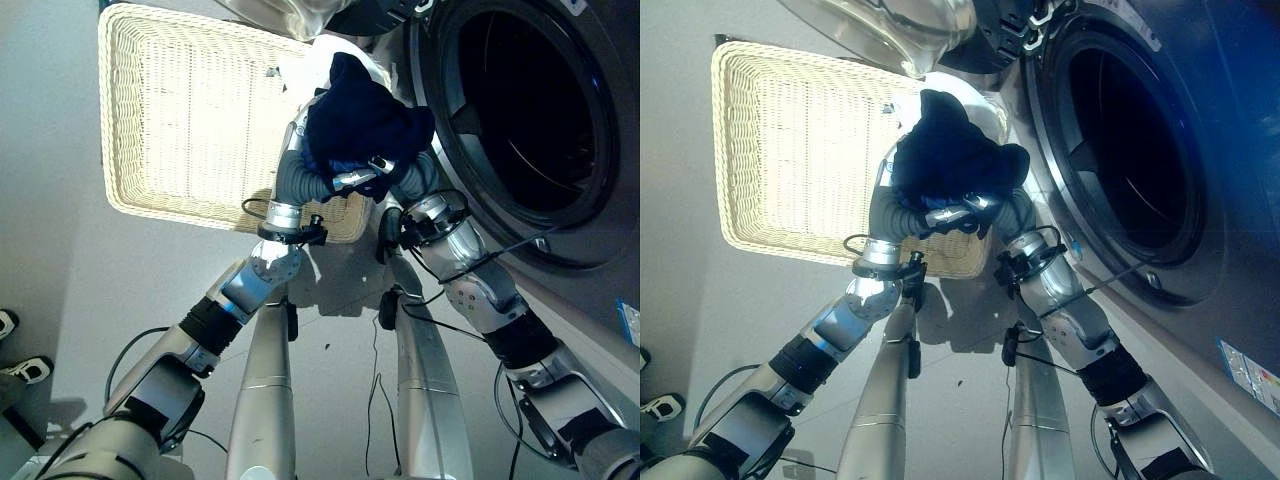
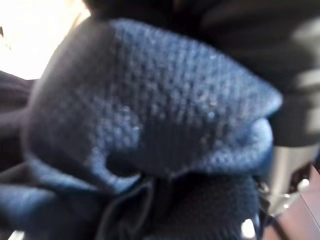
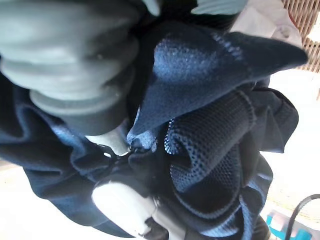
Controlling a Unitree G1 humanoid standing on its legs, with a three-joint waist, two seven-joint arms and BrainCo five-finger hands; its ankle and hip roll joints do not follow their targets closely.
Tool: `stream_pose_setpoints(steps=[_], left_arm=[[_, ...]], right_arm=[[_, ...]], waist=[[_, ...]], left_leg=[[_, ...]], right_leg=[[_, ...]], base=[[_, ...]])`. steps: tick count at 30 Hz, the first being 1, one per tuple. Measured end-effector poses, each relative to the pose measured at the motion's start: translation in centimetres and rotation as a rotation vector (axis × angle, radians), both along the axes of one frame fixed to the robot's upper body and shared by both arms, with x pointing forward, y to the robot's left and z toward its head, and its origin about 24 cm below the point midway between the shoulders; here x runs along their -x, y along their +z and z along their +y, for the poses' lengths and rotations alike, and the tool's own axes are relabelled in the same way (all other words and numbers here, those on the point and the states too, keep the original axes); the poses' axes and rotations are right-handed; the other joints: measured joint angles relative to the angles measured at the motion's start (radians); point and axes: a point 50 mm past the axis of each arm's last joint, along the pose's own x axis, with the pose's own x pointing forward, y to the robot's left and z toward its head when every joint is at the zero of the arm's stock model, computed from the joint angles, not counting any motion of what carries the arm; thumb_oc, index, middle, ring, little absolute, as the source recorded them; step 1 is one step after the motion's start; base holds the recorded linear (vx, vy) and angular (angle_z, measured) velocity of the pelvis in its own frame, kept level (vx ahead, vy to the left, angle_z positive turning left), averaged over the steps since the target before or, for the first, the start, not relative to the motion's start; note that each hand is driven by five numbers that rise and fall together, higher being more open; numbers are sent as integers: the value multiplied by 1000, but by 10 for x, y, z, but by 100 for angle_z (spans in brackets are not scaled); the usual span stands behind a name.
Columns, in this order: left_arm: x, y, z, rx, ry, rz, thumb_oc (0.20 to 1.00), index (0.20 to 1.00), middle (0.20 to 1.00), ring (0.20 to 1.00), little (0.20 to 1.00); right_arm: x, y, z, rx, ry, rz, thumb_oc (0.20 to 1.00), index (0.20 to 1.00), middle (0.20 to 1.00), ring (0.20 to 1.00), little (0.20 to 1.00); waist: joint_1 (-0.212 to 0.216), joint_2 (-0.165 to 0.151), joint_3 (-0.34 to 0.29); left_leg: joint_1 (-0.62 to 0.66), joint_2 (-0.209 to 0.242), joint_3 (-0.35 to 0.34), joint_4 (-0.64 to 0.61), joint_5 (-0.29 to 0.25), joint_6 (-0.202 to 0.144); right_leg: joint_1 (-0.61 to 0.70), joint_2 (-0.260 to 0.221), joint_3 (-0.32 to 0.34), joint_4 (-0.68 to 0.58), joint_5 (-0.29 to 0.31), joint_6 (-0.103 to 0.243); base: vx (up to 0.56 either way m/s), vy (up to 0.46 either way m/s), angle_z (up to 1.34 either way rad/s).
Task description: Put the clothes into the washing machine.
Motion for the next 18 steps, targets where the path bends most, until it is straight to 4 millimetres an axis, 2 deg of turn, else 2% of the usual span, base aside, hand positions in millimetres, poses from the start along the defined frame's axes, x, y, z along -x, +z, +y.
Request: stream_pose_setpoints(steps=[7, 10, 12, 13, 18], left_arm=[[-4, 0, 11, 81, 128, -14, 1000, 1000, 1000, 1000, 1000], [-12, 3, 32, 170, 247, -13, 1000, 1000, 1000, 1000, 1000], [-14, 3, 39, 195, 286, -7, 1000, 1000, 1000, 1000, 1000], [-18, 0, 50, 221, 346, 3, 1000, 1000, 1000, 1000, 1000], [-19, -6, 59, 235, 402, 25, 1000, 1000, 1000, 1000, 1000]], right_arm=[[1, 1, -2, -68, -34, -13, 200, 200, 200, 200, 200], [0, 5, -18, -158, -107, -35, 200, 200, 200, 200, 200], [0, 8, -24, -193, -135, -44, 200, 200, 200, 200, 200], [1, 12, -33, -242, -169, -66, 200, 200, 200, 200, 200], [2, 17, -43, -287, -205, -100, 200, 200, 200, 200, 200]], waist=[[-2, 0, 0], [-2, 0, 0], [-2, 0, 0], [-3, 0, 0], [-5, 0, 0]], left_leg=[[0, -2, -1, 0, 0, 1], [0, -2, -1, 3, 0, 1], [0, -2, -1, 4, 0, 1], [0, -2, -1, 5, 0, 1], [0, -2, -1, 7, 0, 1]], right_leg=[[0, -2, -1, 1, 0, 0], [0, -2, -1, 3, -1, 1], [0, -3, -1, 5, -1, 1], [0, -3, -1, 6, -1, 1], [0, -3, -1, 7, -1, 1]], base=[[1, 0, 1], [0, 0, 0], [0, 0, 0], [0, 0, 0], [0, 0, 0]])
